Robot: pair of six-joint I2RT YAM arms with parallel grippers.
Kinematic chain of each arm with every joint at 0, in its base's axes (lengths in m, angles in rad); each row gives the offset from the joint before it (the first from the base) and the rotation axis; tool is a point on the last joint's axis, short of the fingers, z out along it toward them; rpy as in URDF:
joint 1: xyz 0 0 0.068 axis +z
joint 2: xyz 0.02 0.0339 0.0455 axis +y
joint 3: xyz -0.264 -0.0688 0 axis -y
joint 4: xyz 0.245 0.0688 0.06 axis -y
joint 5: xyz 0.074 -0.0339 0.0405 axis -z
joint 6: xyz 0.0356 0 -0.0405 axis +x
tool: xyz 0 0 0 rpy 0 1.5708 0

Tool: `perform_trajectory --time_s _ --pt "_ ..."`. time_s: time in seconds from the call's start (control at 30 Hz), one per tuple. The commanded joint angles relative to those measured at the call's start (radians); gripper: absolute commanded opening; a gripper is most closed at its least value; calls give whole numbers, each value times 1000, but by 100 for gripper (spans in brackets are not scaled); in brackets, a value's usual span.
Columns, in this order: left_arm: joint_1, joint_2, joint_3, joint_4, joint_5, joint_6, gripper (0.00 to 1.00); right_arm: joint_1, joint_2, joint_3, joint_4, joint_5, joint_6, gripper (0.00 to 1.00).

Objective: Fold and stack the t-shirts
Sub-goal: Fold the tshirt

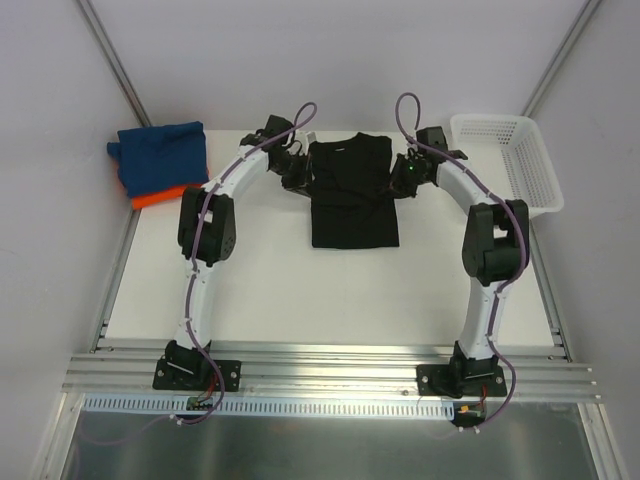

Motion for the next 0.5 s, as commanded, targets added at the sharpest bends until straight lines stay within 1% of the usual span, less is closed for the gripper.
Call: perform_trajectory --time_s 0.0,0.23,0.47 --pt "15 34 61 1 -32 28 0 -6 40 63 21 -15 -18 0" --pt "21 107 116 28 -73 30 0 -7 130 132 28 -6 -24 1" --pt "23 141 194 59 -110 28 0 -9 178 186 21 8 -29 0"
